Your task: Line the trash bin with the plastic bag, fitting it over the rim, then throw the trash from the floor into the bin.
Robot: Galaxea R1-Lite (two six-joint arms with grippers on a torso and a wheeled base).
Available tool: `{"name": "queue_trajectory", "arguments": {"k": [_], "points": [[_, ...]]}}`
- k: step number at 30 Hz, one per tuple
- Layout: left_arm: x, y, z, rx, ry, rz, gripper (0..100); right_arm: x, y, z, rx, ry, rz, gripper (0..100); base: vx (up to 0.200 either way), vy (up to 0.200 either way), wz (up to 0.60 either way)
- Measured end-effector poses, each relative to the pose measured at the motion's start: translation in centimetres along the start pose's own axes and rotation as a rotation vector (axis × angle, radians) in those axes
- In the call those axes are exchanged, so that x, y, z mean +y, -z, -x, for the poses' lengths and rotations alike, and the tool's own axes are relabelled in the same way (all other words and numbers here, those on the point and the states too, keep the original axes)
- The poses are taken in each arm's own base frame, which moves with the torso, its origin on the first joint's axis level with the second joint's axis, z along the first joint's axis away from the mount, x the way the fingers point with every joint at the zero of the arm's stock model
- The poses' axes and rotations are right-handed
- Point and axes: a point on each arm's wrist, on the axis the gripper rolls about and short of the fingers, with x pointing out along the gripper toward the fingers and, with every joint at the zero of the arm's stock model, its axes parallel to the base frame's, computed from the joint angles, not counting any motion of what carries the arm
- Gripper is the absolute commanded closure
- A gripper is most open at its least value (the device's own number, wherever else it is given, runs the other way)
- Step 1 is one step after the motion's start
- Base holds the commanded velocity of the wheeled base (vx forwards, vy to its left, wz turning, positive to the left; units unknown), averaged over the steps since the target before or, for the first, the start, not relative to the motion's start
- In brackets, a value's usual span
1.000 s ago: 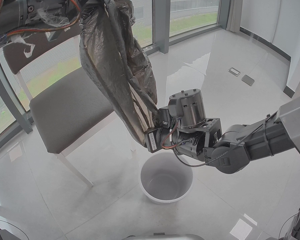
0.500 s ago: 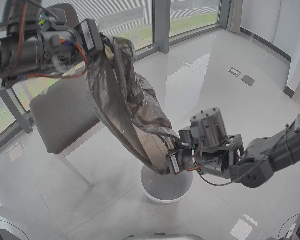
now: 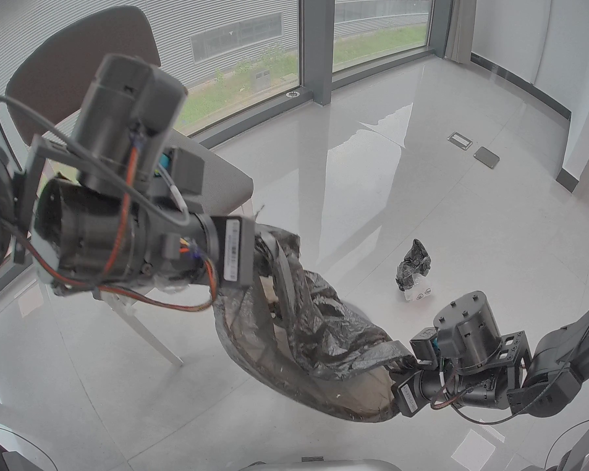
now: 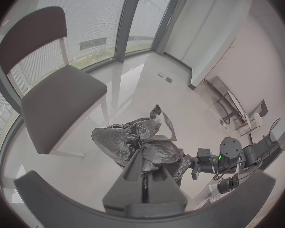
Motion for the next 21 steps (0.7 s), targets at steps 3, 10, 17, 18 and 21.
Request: {"name": "queue_trajectory", "arguments": {"k": [3, 10, 17, 18, 21], "points": [[-0.3, 0.3, -1.8, -0.014, 0.012, 0.015, 100, -0.2, 0.7, 0.0, 0.019, -0.001, -0.004, 100, 0.0, 0.0, 0.0], [-0.6, 1.9, -6.6, 0.062, -0.008, 0.017, 100, -1.9, 1.5, -0.8, 0.052, 0.033, -0.045, 100, 0.0, 0.0, 0.0], [-0.7, 2.2, -10.6, 0.107, -0.004, 0.026, 100, -3.2, 2.3, -1.8, 0.102, 0.06, -0.076, 100, 0.0, 0.0, 0.0], [-0.7, 2.1, -11.1, 0.095, 0.0, 0.034, 100, -3.3, 2.4, -1.9, 0.108, 0.062, -0.079, 100, 0.0, 0.0, 0.0], [-0.6, 1.5, -12.8, 0.048, 0.017, 0.066, 100, -3.6, 2.6, -2.2, 0.123, 0.065, -0.087, 100, 0.0, 0.0, 0.0]]}}
